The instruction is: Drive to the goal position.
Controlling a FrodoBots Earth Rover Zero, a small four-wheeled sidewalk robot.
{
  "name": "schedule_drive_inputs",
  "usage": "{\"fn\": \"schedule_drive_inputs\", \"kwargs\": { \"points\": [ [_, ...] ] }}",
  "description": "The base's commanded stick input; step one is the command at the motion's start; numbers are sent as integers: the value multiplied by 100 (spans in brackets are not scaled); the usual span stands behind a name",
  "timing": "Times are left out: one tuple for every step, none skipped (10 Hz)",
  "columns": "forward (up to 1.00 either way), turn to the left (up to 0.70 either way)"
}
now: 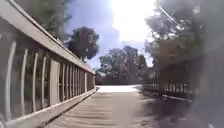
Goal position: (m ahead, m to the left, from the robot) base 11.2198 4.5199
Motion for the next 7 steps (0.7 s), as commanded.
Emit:
{"fn": "schedule_drive_inputs", "kwargs": {
  "points": [
    [85, 0],
    [85, 0],
    [85, 0],
    [85, 0],
    [85, 0],
    [85, 0],
    [85, 0]
  ]
}}
